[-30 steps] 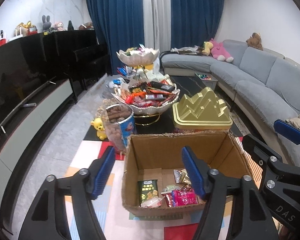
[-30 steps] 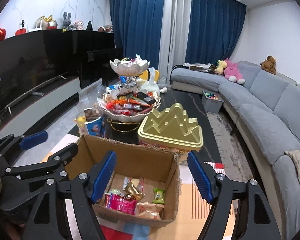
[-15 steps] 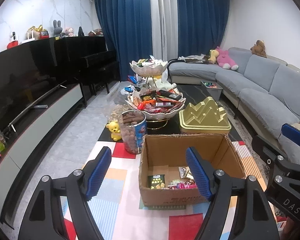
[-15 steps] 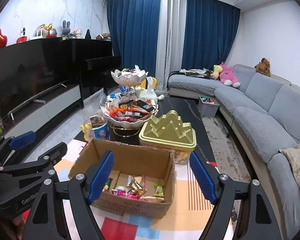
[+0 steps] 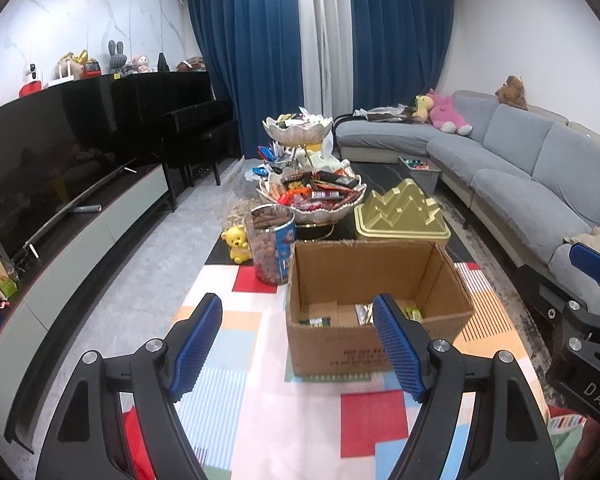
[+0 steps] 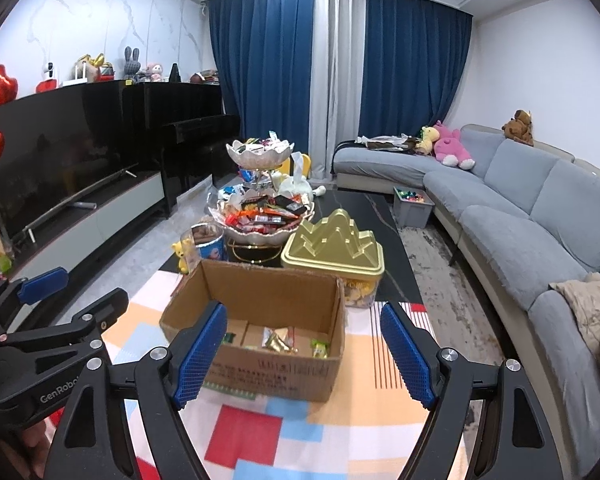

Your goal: Organize snacks

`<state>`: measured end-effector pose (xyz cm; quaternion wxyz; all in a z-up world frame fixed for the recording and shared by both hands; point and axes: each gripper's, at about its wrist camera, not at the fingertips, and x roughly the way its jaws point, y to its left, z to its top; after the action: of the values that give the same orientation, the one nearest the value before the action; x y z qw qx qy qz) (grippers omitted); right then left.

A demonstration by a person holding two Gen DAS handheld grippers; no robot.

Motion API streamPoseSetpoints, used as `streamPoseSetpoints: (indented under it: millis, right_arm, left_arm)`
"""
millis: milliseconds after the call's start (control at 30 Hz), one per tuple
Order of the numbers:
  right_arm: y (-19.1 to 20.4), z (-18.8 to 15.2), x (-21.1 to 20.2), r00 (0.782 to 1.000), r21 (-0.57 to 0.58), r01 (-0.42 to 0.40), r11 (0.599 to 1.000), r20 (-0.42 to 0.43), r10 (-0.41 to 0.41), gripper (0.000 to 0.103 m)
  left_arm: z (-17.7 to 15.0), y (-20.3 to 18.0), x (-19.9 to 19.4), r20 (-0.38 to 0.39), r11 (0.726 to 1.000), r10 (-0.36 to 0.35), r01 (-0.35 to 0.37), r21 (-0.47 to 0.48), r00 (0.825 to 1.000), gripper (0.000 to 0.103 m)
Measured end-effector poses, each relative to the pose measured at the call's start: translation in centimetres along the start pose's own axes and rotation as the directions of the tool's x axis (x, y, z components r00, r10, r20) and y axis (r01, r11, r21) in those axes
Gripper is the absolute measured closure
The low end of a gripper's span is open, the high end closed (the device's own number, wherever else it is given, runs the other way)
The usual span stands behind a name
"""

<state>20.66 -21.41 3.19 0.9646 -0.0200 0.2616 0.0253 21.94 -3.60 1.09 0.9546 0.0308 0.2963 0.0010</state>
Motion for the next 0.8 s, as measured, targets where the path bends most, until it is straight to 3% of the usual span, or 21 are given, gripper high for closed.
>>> streamPoseSetpoints:
  millis: [800]
  right_arm:
    - [0.1,-5.8,-7.0,1.0,0.024,0.004,1.0,-0.022,-0.003,0.023]
  left_arm:
    - [-7.4,0.1,-8.0,0.003,1.0,-0.006,0.006,0.02,1.0,0.026]
